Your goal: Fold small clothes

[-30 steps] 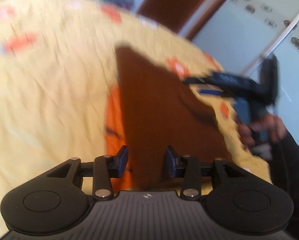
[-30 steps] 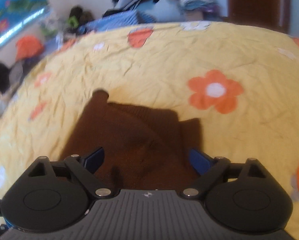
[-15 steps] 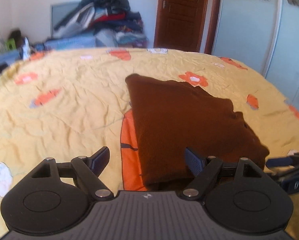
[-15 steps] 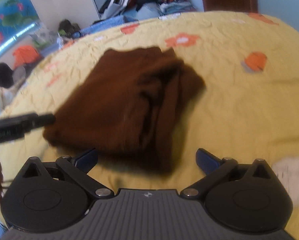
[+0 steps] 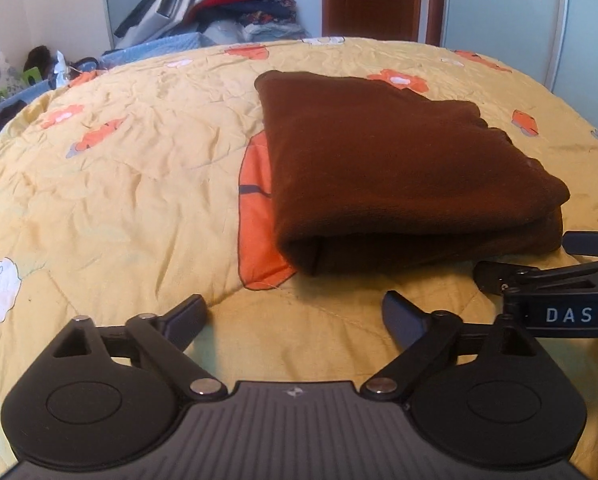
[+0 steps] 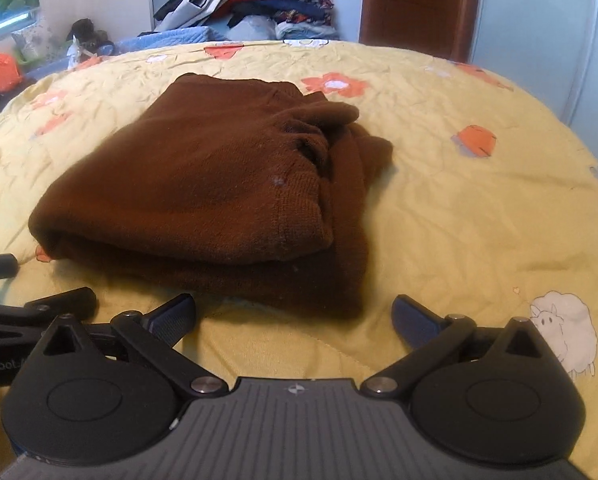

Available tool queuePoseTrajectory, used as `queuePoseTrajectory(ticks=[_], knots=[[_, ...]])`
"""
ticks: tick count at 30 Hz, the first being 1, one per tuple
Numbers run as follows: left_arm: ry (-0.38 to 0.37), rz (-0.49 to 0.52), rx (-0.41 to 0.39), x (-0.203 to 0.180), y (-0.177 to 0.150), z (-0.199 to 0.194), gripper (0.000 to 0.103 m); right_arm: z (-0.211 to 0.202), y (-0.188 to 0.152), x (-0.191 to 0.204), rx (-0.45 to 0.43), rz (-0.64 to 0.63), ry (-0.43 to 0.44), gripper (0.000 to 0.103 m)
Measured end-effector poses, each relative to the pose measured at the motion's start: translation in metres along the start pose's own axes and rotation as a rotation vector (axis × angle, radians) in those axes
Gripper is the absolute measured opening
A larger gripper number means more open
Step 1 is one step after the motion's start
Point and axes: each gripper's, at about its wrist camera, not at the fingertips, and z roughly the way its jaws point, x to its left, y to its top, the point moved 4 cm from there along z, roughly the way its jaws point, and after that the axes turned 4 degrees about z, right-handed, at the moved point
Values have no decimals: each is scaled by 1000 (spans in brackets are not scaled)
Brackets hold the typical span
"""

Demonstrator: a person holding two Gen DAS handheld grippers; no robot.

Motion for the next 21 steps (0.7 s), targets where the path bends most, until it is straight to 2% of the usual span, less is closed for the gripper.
queuePoseTrajectory(ticks=[3,7,9,12,16,18,21], knots=[[-34,2,55,6,6,6,103,-1,0,0,5,6,-7,103],[-64,39,101,7,12,10,103,-3,-8,0,-72,11,-6,103],[-65,39,107,7,13,11,103,-4,-10,0,-80,12,-7,103],[-44,10,57,6,9,10,103,-4,-9,-1,-81,13,-6,103],[-7,-22,-74,5,-3,6,103,-5,-9,-1,-83,15,-5,103],[-6,-21,-64,5,-3,3,103,-5,-9,-1,-83,16,-4,103],[-12,-19,10,7,2,3,103,-5,-10,0,-85,15,-3,103]])
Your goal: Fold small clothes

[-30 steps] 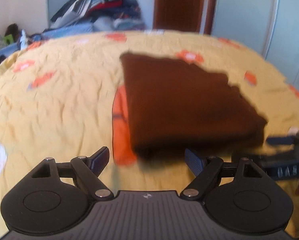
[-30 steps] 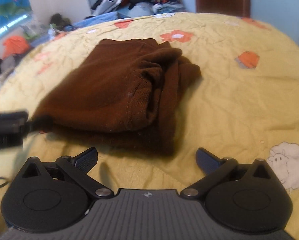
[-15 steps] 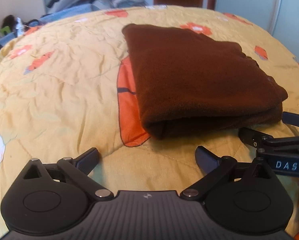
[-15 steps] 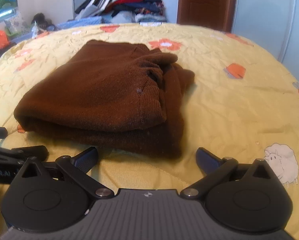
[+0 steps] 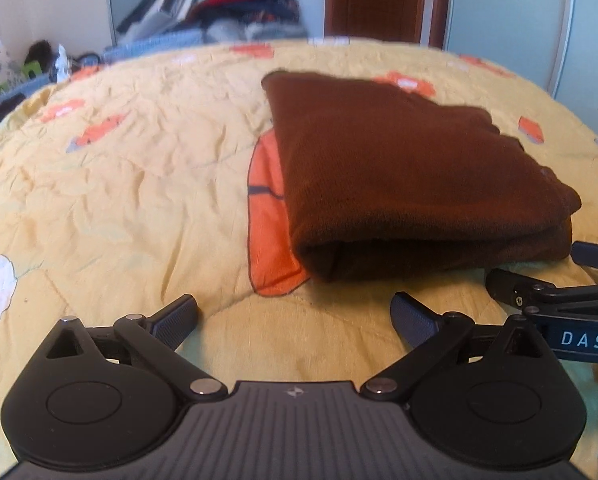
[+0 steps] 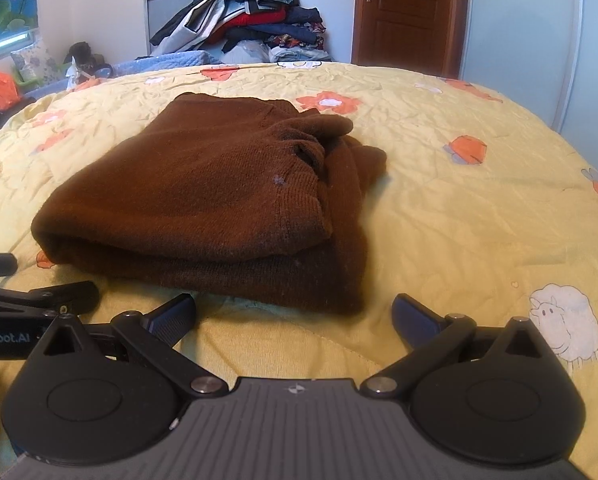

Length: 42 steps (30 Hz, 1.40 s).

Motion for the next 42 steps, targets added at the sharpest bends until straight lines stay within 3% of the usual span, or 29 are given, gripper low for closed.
queuePoseTrajectory(ticks=[6,13,42], knots=[[-11,10,13,2,1,2,103,0,-1,1,-3,3,-5,103],[32,-27,-113,-2,-12,-2,103,0,-1,1,-4,4,-4,103],[23,-34,-106,1,-6,2,103,0,-1,2,-8,3,-8,103]])
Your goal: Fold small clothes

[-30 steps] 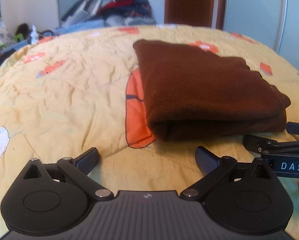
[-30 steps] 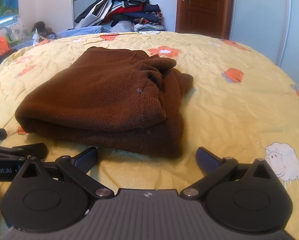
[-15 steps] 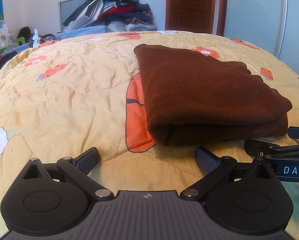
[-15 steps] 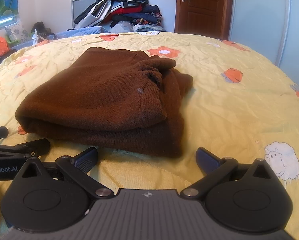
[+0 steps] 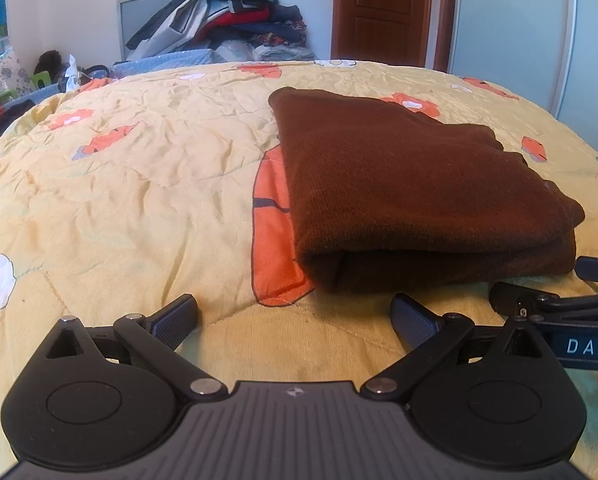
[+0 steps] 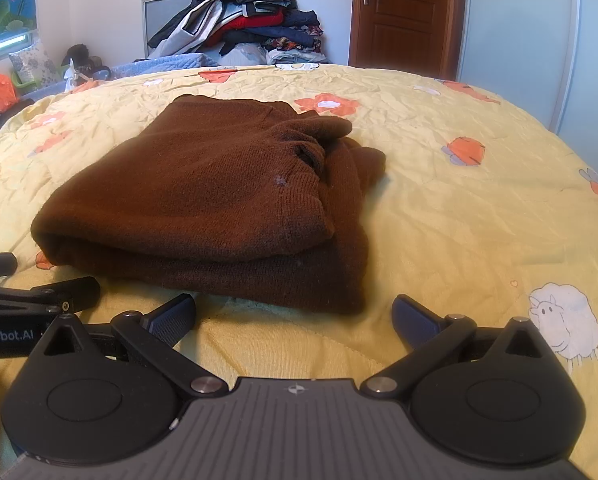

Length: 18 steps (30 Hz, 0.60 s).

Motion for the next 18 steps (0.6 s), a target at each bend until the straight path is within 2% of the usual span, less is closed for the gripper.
queuePoseTrajectory(ticks=[7,14,18], knots=[[23,-27,4,0,0,-1,103,-1,-1,-1,-1,7,-3,103],[58,-38,-26,-2,-4,-3,103,-1,-1,-1,-1,6,-5,103],[49,-35,-23,0,-3,-2,103,-1,-1,-1,-1,6,-6,103]])
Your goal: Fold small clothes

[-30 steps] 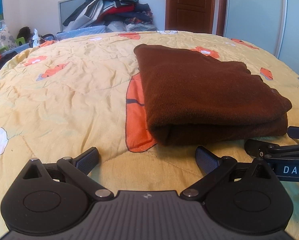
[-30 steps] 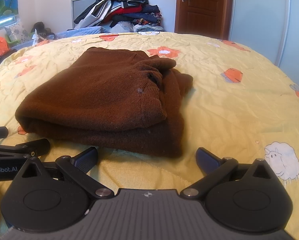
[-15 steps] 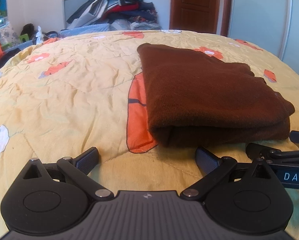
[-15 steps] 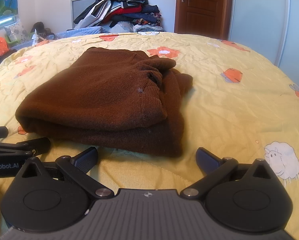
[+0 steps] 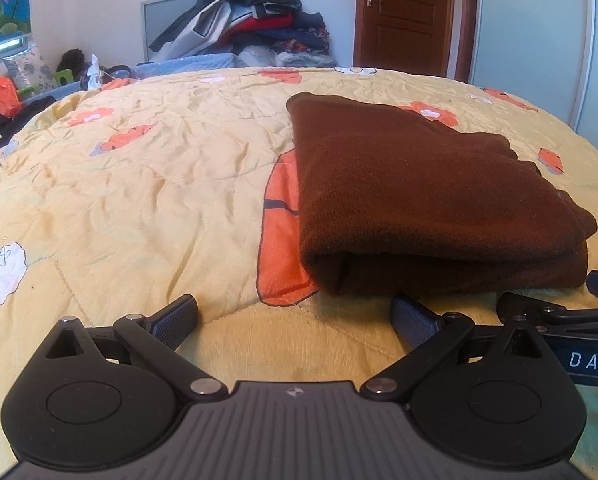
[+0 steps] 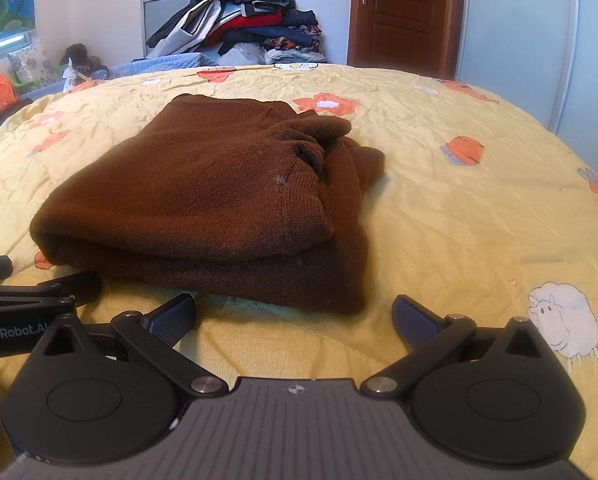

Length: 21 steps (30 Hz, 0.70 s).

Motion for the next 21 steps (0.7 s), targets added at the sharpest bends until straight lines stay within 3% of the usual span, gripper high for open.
queuePoseTrajectory(ticks=[21], knots=[[5,-3,-3,-1,-1,-1,103,0,0,0,0,-1,0,103]])
